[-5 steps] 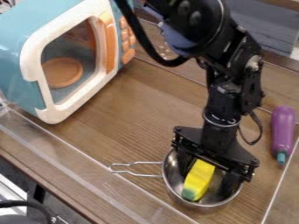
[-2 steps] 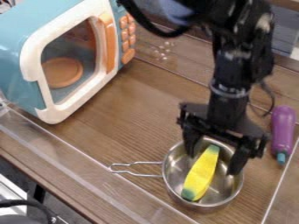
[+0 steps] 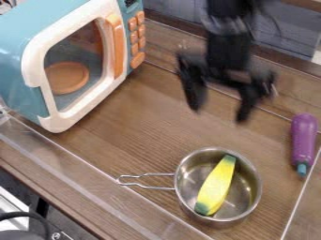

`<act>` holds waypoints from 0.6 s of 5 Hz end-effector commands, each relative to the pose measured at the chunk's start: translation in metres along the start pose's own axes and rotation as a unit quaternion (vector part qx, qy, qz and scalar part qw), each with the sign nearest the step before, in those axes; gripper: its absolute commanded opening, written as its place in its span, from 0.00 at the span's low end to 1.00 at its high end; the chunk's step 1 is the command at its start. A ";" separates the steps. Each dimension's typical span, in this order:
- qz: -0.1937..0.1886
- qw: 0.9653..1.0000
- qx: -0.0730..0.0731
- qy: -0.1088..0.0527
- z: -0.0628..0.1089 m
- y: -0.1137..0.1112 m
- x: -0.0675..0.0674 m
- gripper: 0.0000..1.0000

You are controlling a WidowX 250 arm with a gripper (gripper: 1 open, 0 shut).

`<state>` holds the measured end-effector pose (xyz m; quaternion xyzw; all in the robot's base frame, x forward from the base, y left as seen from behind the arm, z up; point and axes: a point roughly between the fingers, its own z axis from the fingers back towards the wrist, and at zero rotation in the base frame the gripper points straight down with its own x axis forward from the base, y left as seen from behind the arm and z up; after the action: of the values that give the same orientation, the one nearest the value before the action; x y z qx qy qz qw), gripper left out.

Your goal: Put the eggplant in the silver pot

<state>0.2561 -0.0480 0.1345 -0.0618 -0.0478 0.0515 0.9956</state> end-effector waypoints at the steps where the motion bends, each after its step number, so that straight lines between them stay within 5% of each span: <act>1: 0.024 0.998 -0.002 -0.055 0.002 0.008 0.025 1.00; 3: 0.032 0.995 0.010 -0.093 -0.022 0.010 0.044 1.00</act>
<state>0.2991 -0.0357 0.1074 -0.0467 -0.1238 0.0920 0.9869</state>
